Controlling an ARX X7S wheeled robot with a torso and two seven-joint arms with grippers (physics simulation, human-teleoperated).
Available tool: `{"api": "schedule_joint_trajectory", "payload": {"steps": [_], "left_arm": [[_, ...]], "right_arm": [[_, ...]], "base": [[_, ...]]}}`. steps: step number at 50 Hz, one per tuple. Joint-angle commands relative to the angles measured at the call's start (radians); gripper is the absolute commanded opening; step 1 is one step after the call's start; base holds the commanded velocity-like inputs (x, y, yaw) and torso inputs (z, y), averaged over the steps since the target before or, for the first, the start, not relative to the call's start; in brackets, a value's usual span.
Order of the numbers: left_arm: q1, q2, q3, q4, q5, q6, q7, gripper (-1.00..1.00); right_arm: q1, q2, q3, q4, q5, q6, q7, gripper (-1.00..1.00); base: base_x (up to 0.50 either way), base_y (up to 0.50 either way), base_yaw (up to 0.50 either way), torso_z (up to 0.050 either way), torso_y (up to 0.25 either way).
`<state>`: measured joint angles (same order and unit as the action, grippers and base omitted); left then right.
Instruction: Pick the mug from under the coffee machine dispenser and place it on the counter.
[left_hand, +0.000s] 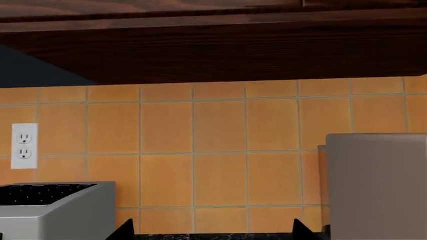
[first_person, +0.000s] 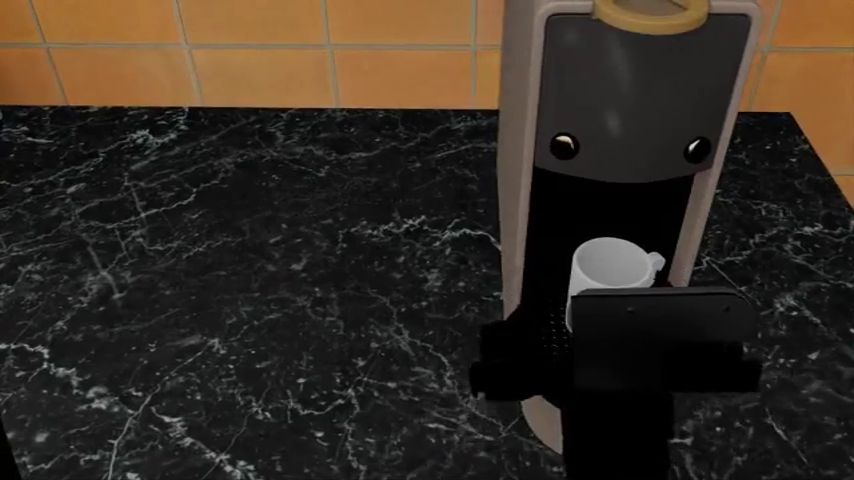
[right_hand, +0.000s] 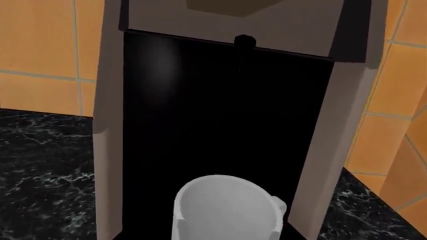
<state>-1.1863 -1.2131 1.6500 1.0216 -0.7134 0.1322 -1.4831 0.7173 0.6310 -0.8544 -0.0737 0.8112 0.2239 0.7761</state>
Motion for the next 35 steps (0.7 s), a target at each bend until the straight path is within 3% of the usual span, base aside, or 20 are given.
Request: {"api": "schedule_joint_trajectory", "payload": {"steps": [1, 14, 35], "left_arm": [[0.000, 0.000, -0.003, 0.000, -0.002, -0.002, -0.001, 1.00], [-0.003, 0.000, -0.007, 0.003, -0.006, -0.006, -0.001, 1.00], [-0.004, -0.010, -0.009, 0.004, -0.006, -0.004, 0.001, 1.00]], "right_arm": [[-0.030, 0.001, -0.023, 0.086, 0.067, 0.024, -0.007, -1.00], [-0.037, 0.033, -0.010, 0.015, 0.079, 0.030, 0.023, -1.00], [-0.045, 0.153, 0.009, -0.324, 0.097, 0.089, 0.174, -1.00]], "base": [[0.00, 0.00, 0.00, 0.000, 0.000], [0.00, 0.00, 0.00, 0.000, 0.000], [0.00, 0.00, 0.00, 0.000, 0.000]]}}
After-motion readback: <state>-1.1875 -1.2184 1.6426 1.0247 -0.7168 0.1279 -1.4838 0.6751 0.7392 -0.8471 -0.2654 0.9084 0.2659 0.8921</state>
